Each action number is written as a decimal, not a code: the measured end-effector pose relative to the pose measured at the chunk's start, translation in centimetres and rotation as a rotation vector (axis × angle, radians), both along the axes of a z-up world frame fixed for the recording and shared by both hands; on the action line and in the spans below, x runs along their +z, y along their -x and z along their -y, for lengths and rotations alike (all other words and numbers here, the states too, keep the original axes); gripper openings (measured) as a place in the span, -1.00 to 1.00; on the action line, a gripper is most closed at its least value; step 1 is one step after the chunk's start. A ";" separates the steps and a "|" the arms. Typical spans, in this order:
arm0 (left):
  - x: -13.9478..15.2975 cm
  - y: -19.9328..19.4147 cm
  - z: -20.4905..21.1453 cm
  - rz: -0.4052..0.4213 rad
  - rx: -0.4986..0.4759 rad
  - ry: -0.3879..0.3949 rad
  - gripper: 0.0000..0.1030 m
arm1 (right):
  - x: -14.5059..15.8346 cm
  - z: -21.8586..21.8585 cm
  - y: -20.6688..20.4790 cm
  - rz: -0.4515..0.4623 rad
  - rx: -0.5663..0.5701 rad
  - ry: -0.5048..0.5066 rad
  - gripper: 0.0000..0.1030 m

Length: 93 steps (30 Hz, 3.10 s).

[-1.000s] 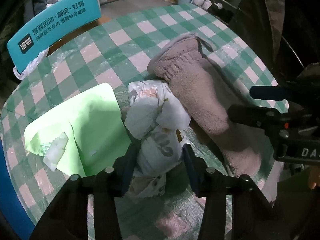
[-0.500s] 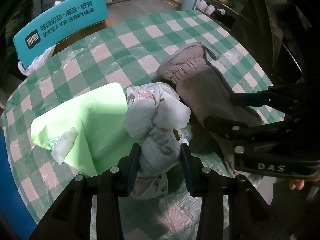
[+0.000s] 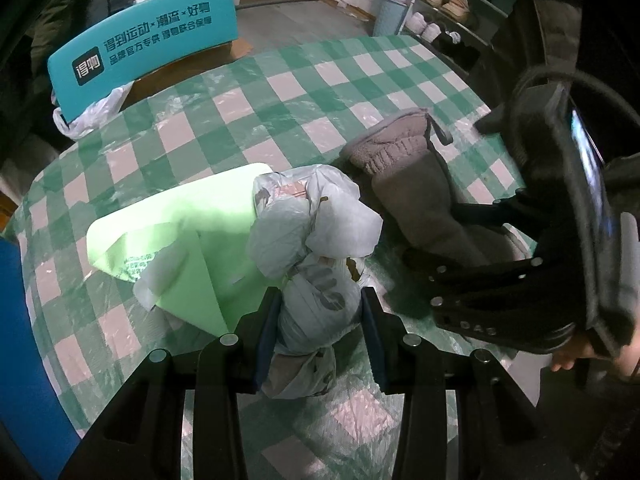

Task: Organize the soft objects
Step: 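Carry the white plastic bag and grey fleece sock with both grippers over the shoebox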

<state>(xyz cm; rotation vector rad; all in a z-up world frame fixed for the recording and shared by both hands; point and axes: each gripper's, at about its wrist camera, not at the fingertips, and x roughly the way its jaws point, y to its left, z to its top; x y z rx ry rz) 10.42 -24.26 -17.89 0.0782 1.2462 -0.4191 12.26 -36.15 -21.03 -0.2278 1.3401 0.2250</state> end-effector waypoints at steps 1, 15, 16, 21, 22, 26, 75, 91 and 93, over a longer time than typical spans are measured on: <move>0.1 0.1 -0.1 -0.001 0.001 0.002 -0.22 | -0.1 -0.3 0.1 0.005 0.010 0.017 0.28; 3.6 1.5 -1.7 0.051 0.026 0.042 -0.22 | 3.2 1.6 -0.4 0.051 -0.073 -0.033 -0.69; 3.8 1.6 -1.9 0.054 0.027 0.044 -0.22 | 3.4 1.6 -0.4 0.053 -0.073 -0.039 -0.70; 5.4 2.4 -2.9 0.076 0.040 0.064 -0.22 | 4.9 1.6 0.0 0.076 -0.068 -0.055 -0.70; 5.6 2.5 -3.0 0.081 0.042 0.067 -0.22 | 5.4 1.4 0.3 0.084 -0.066 -0.060 -0.70; 6.9 3.1 -3.8 0.103 0.054 0.084 -0.22 | 7.1 0.6 1.2 0.114 -0.058 -0.089 -0.70; 14.1 7.4 -18.1 0.258 0.305 0.004 -0.22 | 18.7 -14.7 4.4 0.232 0.248 -0.286 -0.70; 15.1 9.0 -24.7 0.274 0.407 0.005 -0.22 | 19.2 -21.7 4.7 0.198 0.341 -0.314 -0.70; 15.1 9.1 -25.8 0.276 0.426 0.007 -0.22 | 19.2 -22.6 4.6 0.188 0.349 -0.328 -0.70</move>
